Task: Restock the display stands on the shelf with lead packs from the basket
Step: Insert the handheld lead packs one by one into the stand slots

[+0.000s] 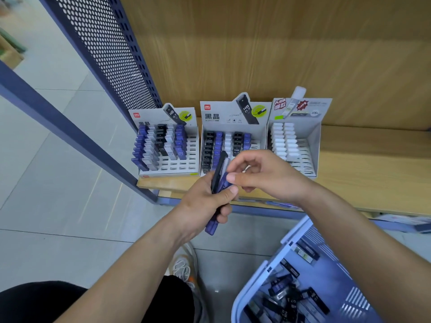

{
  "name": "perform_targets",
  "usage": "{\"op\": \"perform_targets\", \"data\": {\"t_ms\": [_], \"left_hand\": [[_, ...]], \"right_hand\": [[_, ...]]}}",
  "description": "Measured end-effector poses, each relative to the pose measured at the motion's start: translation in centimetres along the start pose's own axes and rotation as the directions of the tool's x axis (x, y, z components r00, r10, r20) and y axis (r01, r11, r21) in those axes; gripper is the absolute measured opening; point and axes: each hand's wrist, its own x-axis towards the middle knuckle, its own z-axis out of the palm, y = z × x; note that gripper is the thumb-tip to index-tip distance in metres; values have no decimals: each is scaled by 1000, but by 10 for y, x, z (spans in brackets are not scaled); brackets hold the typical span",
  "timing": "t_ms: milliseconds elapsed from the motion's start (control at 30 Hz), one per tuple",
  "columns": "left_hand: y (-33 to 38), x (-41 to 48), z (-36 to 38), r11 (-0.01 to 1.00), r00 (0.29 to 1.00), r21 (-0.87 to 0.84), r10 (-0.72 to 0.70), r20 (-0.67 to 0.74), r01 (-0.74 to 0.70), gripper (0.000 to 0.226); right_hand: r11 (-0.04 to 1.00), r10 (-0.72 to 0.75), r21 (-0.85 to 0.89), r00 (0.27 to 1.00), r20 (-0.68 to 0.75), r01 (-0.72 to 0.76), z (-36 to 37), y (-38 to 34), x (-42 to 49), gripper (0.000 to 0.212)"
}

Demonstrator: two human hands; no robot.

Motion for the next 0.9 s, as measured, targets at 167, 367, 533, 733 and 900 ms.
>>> {"op": "perform_targets", "data": {"t_ms": [167, 367, 533, 733, 900], "left_hand": [[0, 1, 6, 1000, 999, -1, -20, 25, 20, 10], [-1, 2, 4, 999, 998, -18, -26, 52, 27, 11], [0, 2, 3, 999, 999, -18, -26, 44, 27, 11], [2, 2, 5, 999, 998, -38, -25, 54, 27, 9], [2, 2, 6, 997, 998, -78, -17, 66, 22, 30]], "right_hand": [[1000, 22, -22, 999, 30, -21, -2, 1, -3, 11], [997, 31, -69, 997, 68, -27, -8, 3, 2, 11], [996, -36, -79, 997, 72, 42, -9, 8, 5, 9], [994, -110, -18, 994, 24, 110, -9, 15, 7, 8], [993, -105, 56, 994, 40, 102, -14, 17, 4, 14]]}}
